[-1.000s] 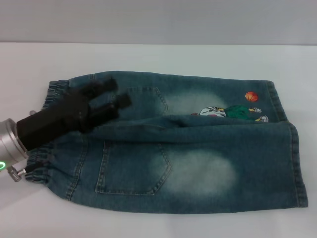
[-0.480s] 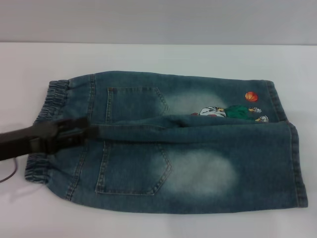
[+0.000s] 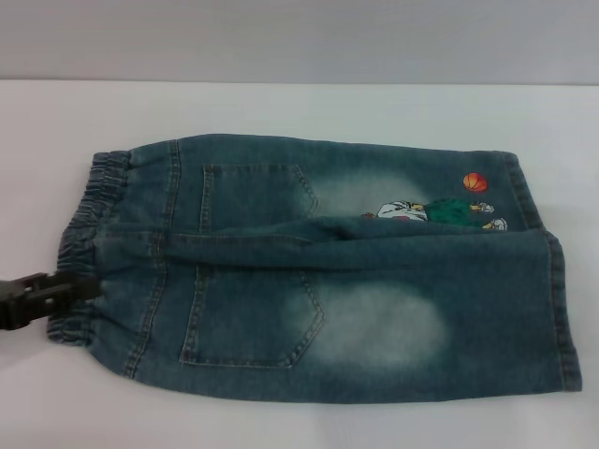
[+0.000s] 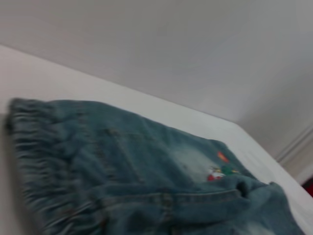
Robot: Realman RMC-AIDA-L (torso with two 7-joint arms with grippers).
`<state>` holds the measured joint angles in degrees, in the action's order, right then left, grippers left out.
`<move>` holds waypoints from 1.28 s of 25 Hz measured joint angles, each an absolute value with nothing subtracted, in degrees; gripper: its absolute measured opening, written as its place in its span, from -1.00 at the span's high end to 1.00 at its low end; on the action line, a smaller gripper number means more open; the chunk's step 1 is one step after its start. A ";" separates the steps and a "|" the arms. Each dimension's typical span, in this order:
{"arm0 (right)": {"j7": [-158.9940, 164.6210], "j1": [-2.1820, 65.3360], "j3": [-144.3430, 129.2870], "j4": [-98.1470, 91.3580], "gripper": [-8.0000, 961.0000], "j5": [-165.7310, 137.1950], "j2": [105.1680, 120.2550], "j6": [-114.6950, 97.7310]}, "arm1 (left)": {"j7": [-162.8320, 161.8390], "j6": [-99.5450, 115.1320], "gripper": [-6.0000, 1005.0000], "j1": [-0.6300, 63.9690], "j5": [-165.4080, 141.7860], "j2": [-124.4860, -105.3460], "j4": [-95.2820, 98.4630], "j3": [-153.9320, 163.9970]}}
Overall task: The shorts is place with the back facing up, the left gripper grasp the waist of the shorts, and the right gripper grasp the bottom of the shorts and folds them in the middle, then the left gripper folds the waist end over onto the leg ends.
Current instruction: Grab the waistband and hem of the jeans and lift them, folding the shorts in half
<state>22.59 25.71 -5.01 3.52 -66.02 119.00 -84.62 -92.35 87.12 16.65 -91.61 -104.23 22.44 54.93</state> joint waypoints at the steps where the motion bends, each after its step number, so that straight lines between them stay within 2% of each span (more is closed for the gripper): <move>1: 22.59 25.74 -5.01 3.49 -0.53 -66.03 119.00 -84.60 | -92.60 87.11 -0.46 16.13 -91.77 -103.95 22.51 54.46; 8: 22.59 25.89 -5.13 3.43 -0.53 -66.09 119.00 -84.28 | -93.60 86.74 -0.46 12.57 -92.00 -102.94 22.72 53.07; 32: 22.59 25.88 -5.19 3.39 -0.53 -66.10 118.98 -84.29 | -93.78 81.86 -0.46 11.45 -92.18 -103.91 22.41 53.34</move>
<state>22.59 25.88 -5.19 3.39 -66.10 118.98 -84.29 -93.78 81.86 11.45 -92.18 -103.91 22.41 53.34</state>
